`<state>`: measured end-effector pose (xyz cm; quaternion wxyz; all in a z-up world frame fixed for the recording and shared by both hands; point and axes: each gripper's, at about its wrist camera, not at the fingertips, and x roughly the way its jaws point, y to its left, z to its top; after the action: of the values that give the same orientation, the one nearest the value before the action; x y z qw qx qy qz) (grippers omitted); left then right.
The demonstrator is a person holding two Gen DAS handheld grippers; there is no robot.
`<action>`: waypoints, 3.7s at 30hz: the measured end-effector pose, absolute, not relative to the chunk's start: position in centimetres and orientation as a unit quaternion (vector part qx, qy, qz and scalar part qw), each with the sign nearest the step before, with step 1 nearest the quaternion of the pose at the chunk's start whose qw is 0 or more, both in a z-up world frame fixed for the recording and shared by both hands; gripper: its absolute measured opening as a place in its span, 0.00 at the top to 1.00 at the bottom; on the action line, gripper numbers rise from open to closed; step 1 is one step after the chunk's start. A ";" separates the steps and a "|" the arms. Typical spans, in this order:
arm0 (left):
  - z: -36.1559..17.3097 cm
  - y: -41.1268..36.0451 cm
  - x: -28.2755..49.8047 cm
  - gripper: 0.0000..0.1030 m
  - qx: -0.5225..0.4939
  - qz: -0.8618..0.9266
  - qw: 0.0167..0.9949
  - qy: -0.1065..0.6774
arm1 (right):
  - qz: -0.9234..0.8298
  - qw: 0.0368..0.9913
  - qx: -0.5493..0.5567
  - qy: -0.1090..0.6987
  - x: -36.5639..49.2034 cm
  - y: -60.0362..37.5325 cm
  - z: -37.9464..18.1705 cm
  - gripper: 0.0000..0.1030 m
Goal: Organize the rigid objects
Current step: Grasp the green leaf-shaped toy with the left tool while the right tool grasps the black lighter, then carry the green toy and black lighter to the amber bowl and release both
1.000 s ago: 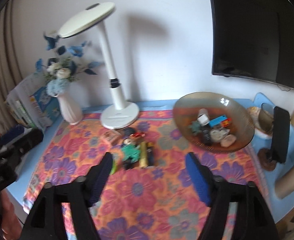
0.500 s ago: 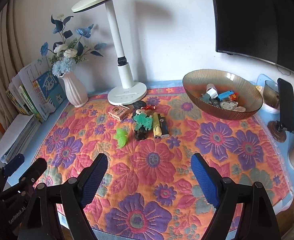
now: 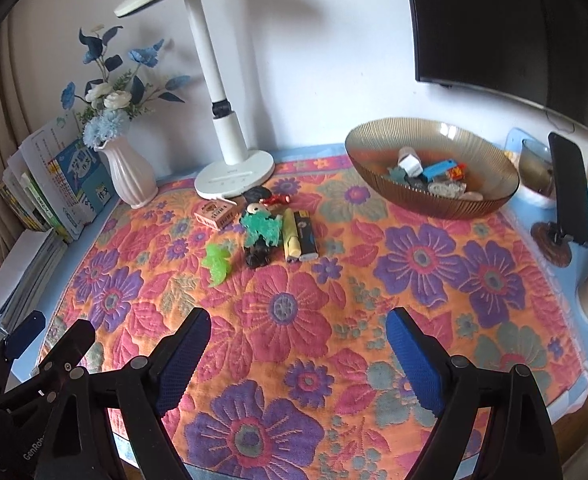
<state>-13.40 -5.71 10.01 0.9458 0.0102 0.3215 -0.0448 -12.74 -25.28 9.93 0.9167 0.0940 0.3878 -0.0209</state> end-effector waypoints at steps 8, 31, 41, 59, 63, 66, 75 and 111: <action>8.3 -6.1 -11.7 0.18 0.009 -0.049 0.937 0.346 | -0.021 0.906 0.099 0.411 -11.3 -25.5 7.9 0.14; 7.6 -6.6 -3.9 0.18 0.024 -0.158 0.899 0.407 | -0.003 0.888 0.098 0.449 -6.0 -27.2 5.8 0.14; 5.0 -10.3 1.7 0.38 0.059 -0.217 0.877 0.425 | 0.029 0.881 0.081 0.466 0.1 -27.8 4.8 0.53; 2.0 -11.2 4.0 0.75 0.021 -0.249 0.855 0.455 | -0.001 0.883 0.006 0.469 5.2 -25.8 1.1 0.65; 2.3 -11.7 3.2 0.76 0.037 -0.247 0.858 0.449 | 0.014 0.883 0.024 0.468 4.6 -26.2 1.2 0.78; 2.8 -11.3 2.1 0.76 0.030 -0.250 0.859 0.446 | 0.022 0.883 0.032 0.468 3.1 -26.7 1.3 0.78; 3.6 -9.9 -3.5 0.76 0.045 -0.240 0.869 0.429 | 0.054 0.883 0.001 0.466 -7.4 -28.1 1.3 0.78; 19.3 -18.7 -4.2 0.76 0.103 -0.275 0.918 0.268 | -0.048 0.952 -0.056 0.297 -10.0 -29.8 19.6 0.78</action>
<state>-4.19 -18.73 19.29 0.9177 0.1030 0.2677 -0.2750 -10.04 -29.78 19.57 0.9520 -0.0560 0.2971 -0.0476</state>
